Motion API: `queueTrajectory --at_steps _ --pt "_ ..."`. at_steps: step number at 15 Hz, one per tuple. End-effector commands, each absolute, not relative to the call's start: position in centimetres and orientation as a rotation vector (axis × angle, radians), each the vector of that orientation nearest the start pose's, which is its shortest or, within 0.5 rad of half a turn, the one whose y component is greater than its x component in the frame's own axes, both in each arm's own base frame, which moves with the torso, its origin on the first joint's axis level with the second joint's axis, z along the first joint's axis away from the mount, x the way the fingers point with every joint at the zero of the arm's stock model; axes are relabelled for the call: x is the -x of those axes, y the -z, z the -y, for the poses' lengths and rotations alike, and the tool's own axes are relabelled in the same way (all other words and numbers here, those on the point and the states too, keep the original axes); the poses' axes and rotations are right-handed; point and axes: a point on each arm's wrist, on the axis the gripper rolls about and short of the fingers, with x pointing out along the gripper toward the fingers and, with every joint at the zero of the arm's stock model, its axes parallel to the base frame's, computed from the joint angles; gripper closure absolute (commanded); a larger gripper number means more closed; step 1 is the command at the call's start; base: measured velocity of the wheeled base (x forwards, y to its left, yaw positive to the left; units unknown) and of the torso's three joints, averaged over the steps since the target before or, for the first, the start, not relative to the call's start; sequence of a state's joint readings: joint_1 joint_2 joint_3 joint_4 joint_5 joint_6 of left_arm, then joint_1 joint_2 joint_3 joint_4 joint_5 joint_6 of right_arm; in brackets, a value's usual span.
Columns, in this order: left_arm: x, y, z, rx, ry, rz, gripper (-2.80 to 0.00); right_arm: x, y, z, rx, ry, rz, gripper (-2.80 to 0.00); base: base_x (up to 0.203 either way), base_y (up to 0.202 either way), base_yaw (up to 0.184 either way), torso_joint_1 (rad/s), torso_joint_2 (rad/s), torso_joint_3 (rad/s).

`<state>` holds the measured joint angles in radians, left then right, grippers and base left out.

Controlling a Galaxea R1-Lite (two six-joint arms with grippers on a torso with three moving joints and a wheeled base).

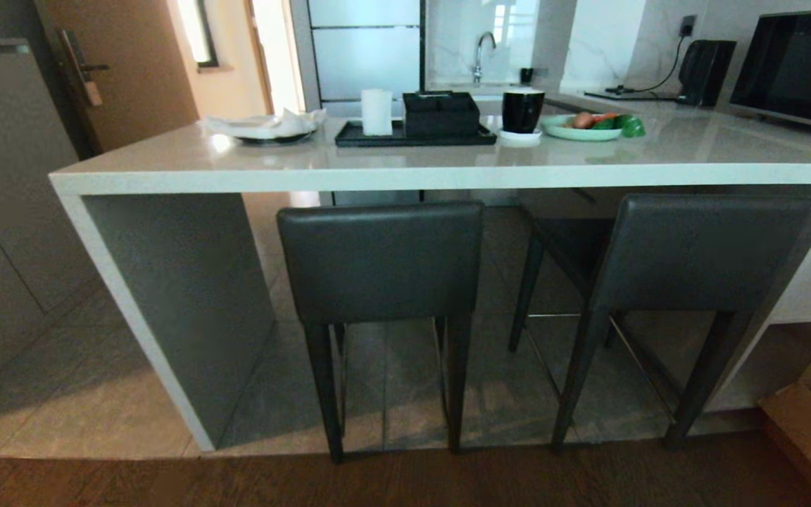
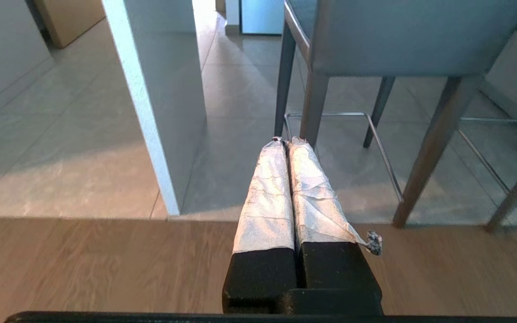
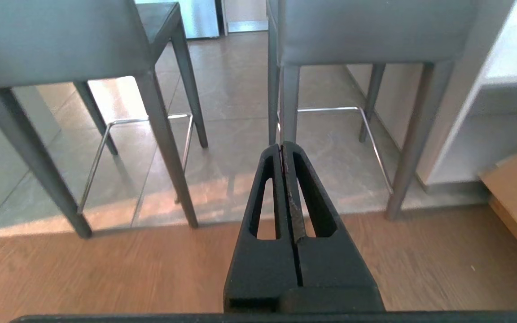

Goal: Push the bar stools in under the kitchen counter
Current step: Pull the gray chair out from under the dining table

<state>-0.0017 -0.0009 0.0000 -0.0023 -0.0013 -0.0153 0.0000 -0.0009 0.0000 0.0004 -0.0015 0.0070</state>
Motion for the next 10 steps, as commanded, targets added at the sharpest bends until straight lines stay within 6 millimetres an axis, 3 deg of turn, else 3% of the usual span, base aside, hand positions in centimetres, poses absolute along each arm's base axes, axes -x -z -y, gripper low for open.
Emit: queueTrajectory --at_steps 1,10 --pt "2.28 -7.58 0.00 0.015 0.003 0.003 0.00 2.27 -7.51 0.00 -0.006 0.001 -0.002 0.00 0.193 0.000 0.002 0.002 0.00 0.004" --pt "2.28 -7.58 0.00 0.015 0.003 0.003 0.00 2.27 -7.52 0.00 -0.008 0.002 -0.001 0.00 0.194 0.000 0.000 0.002 0.00 0.002"
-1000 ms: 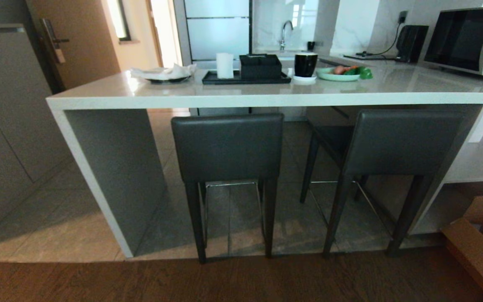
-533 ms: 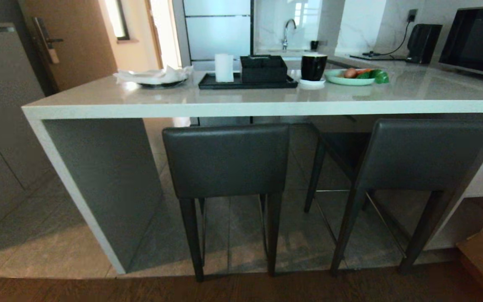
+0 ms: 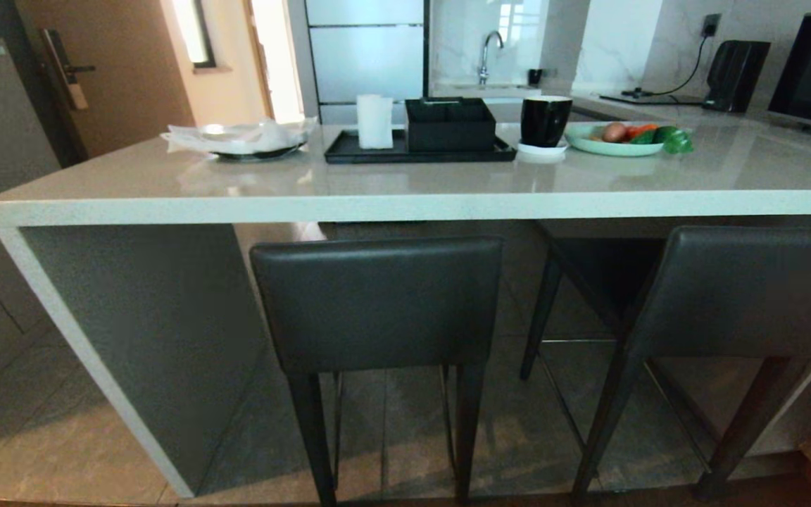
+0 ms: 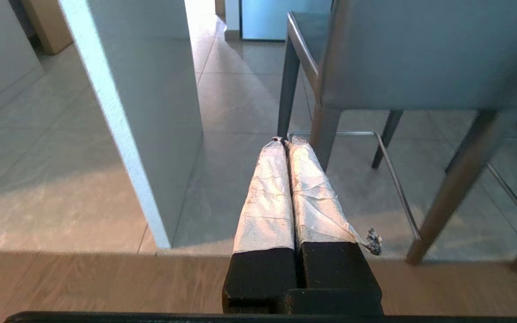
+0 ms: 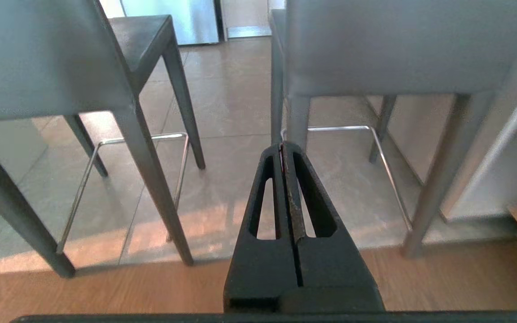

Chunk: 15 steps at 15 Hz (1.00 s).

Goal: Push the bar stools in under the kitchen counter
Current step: Pull the gray chair out from under the dining table

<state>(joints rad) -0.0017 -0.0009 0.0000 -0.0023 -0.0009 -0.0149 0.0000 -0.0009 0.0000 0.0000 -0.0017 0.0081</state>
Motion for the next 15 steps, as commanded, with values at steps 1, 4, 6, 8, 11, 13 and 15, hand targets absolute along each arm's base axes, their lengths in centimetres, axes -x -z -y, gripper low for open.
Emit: queueTrajectory --at_steps 1,4,6,8,11,13,15 --pt "2.28 -7.58 0.00 0.015 0.003 0.003 0.00 2.27 -7.51 0.00 -0.006 0.002 -0.002 0.00 0.194 0.000 0.002 0.001 0.00 0.001" --pt "2.28 -7.58 0.00 0.015 0.003 0.003 0.00 2.27 -7.51 0.00 -0.007 0.002 -0.002 0.00 0.193 0.000 0.001 0.007 0.00 0.002" --pt "2.28 -7.58 0.00 0.015 0.002 0.003 0.00 2.27 -7.52 0.00 -0.007 0.002 -0.001 0.00 0.194 0.000 0.004 0.002 0.00 0.001" --pt "2.28 -7.58 0.00 0.015 0.002 0.003 0.00 2.28 -7.55 0.00 -0.008 0.002 0.000 0.00 0.182 0.000 0.003 0.007 0.00 0.007" --pt "2.28 -7.58 0.00 0.015 0.001 0.003 0.00 2.27 -7.51 0.00 -0.006 0.002 -0.002 0.00 0.032 0.000 0.000 0.004 0.00 -0.002" --pt "2.28 -7.58 0.00 0.015 0.002 0.003 0.00 2.27 -7.51 0.00 -0.006 0.002 -0.002 0.00 0.000 0.000 0.000 0.000 0.00 0.000" --pt "2.28 -7.58 0.00 0.015 0.000 0.003 0.00 2.27 -7.51 0.00 -0.006 0.002 -0.001 0.00 0.000 0.000 0.000 0.000 0.00 0.000"
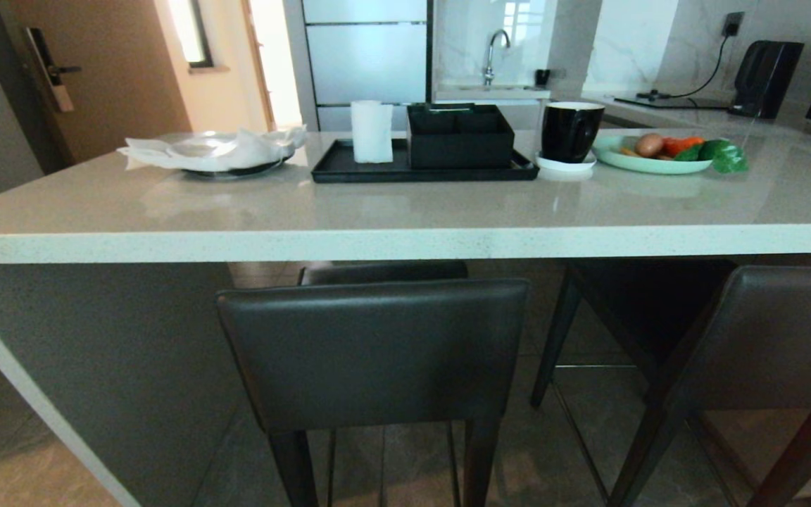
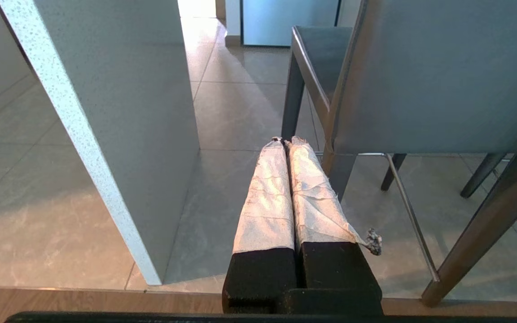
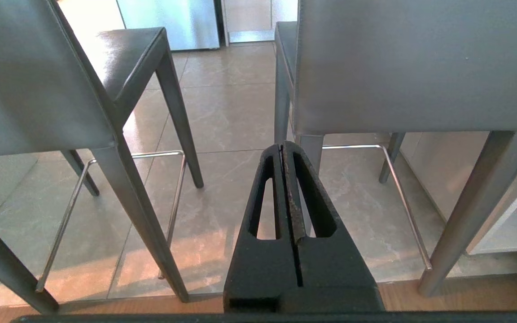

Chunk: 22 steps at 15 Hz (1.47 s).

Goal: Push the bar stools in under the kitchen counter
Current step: Pull the gray chair out from under the dining table

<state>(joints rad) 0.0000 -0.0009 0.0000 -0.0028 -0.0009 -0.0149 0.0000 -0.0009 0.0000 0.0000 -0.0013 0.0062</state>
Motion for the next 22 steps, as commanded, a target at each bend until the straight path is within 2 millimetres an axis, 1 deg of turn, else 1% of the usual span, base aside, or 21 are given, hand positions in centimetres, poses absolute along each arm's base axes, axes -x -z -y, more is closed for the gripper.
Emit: queueTrajectory --at_steps 1,2,3,4,13,17,18,19,20,21,22 --pt "2.3 -7.6 0.0 0.015 0.002 0.003 0.00 2.3 -7.5 0.0 -0.006 0.002 0.000 0.00 0.000 0.000 0.000 0.000 0.00 0.000" --pt "2.3 -7.6 0.0 0.015 0.002 0.003 0.00 2.3 -7.5 0.0 -0.006 0.002 -0.001 0.00 0.000 0.000 0.000 0.000 0.00 0.000" --pt "2.3 -7.6 0.0 0.015 -0.001 0.003 -2.80 2.3 -7.5 0.0 -0.006 0.002 -0.002 0.00 0.000 0.000 0.000 0.000 0.00 0.000" --pt "2.3 -7.6 0.0 0.015 0.002 0.003 -2.80 2.3 -7.5 0.0 -0.006 0.000 0.000 -2.80 0.000 0.000 0.000 0.000 0.00 0.000" --pt "2.3 -7.6 0.0 0.005 0.000 0.002 -2.80 2.3 -7.5 0.0 -0.005 0.002 -0.002 -2.80 0.000 0.000 0.000 0.000 0.00 0.000" --pt "2.3 -7.7 0.0 -0.027 0.006 0.012 -2.80 2.3 -7.5 0.0 0.000 0.000 0.000 -2.80 0.000 0.000 0.000 0.000 0.00 0.000" --pt "2.3 -7.7 0.0 -0.054 0.020 0.014 -2.80 2.3 -7.7 0.0 0.033 -0.004 0.005 -2.80 0.000 0.000 0.000 0.000 0.00 0.000" --pt "2.3 -7.8 0.1 -0.097 0.034 0.021 -2.80 2.5 -8.7 0.0 0.051 -0.008 0.023 -2.80 0.000 0.000 0.000 0.000 0.00 0.000" --pt "2.4 -8.3 0.1 -0.102 0.061 0.044 -2.80 2.4 -10.1 0.0 0.052 -0.016 0.017 -2.80 0.000 0.000 0.000 0.000 0.00 0.000" --pt "2.8 -9.8 0.2 -0.065 0.100 0.069 -2.80 1.9 -11.7 -0.1 0.040 -0.029 -0.013 -2.80 0.000 0.000 0.000 0.000 0.00 0.000" --pt "3.0 -11.8 0.3 -0.011 0.133 0.072 -2.80 1.2 -13.3 -0.1 0.023 -0.045 -0.046 -2.80 0.000 0.000 0.000 0.000 0.00 0.000"
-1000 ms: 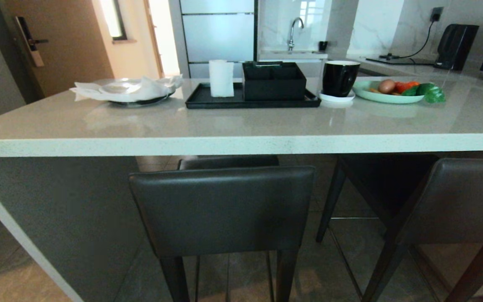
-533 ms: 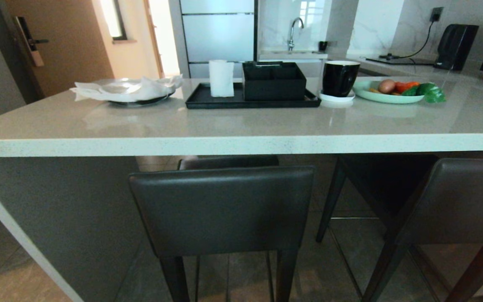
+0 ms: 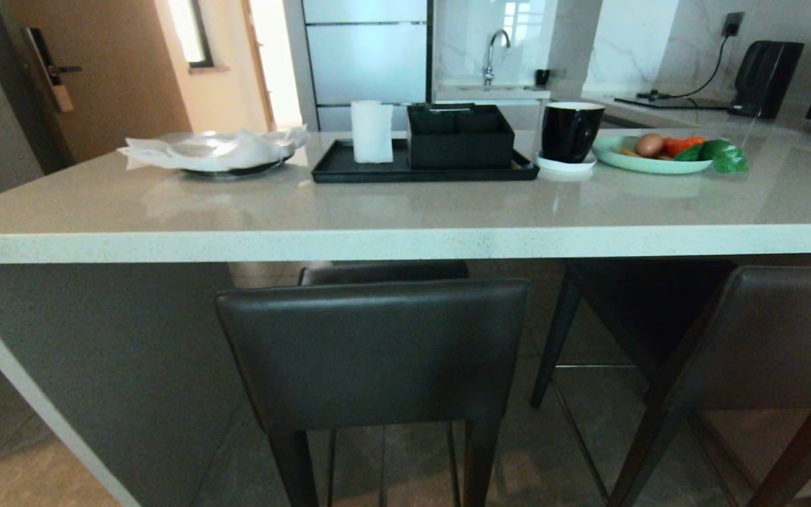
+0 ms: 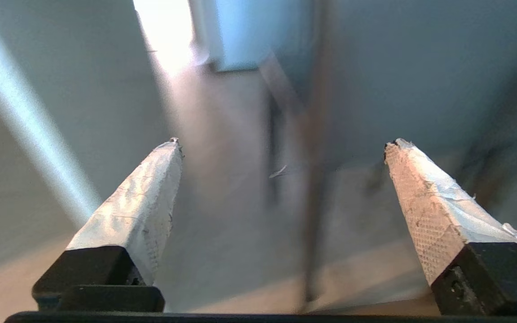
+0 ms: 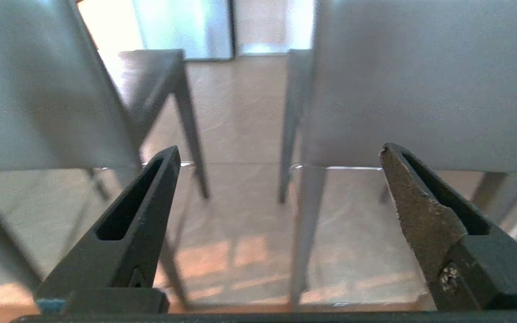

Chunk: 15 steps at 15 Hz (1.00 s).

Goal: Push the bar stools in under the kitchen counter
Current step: Pull the gray chair out from under the dining table

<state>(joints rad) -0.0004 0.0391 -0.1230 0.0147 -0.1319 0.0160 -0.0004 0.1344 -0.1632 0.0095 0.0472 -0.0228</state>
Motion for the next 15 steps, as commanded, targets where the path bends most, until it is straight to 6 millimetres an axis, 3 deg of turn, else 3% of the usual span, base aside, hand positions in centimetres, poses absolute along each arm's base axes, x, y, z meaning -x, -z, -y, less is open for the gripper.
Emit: queueTrajectory --at_steps 1,4,7,11,15 --pt "2.5 -13.9 0.3 0.046 0.158 0.038 -2.80 0.3 -14.7 -0.2 0.008 -0.071 -0.081 -2.80 0.000 0.000 0.000 0.000 0.00 0.000" --pt "-0.4 -17.5 0.5 0.133 0.265 -0.096 -2.80 -2.4 -16.9 -0.5 -0.035 -0.232 -0.156 -2.80 0.000 0.000 0.000 0.000 0.00 0.000" --pt "-3.8 -18.0 1.2 0.138 0.421 -0.135 -2.80 -5.4 -17.4 -0.9 -0.068 -0.396 -0.210 -2.80 0.000 0.000 0.000 0.000 0.00 0.000" --pt "-6.6 -16.0 1.8 0.168 0.489 -0.172 -2.80 -9.6 -16.4 -1.2 -0.108 -0.545 -0.286 -2.80 0.000 0.000 0.000 0.000 0.00 0.000" --pt "-9.2 -16.0 1.4 0.213 0.428 -0.201 -2.80 -11.7 -14.1 -1.3 -0.129 -0.603 -0.323 -2.80 0.000 0.000 0.000 0.000 0.00 0.000"
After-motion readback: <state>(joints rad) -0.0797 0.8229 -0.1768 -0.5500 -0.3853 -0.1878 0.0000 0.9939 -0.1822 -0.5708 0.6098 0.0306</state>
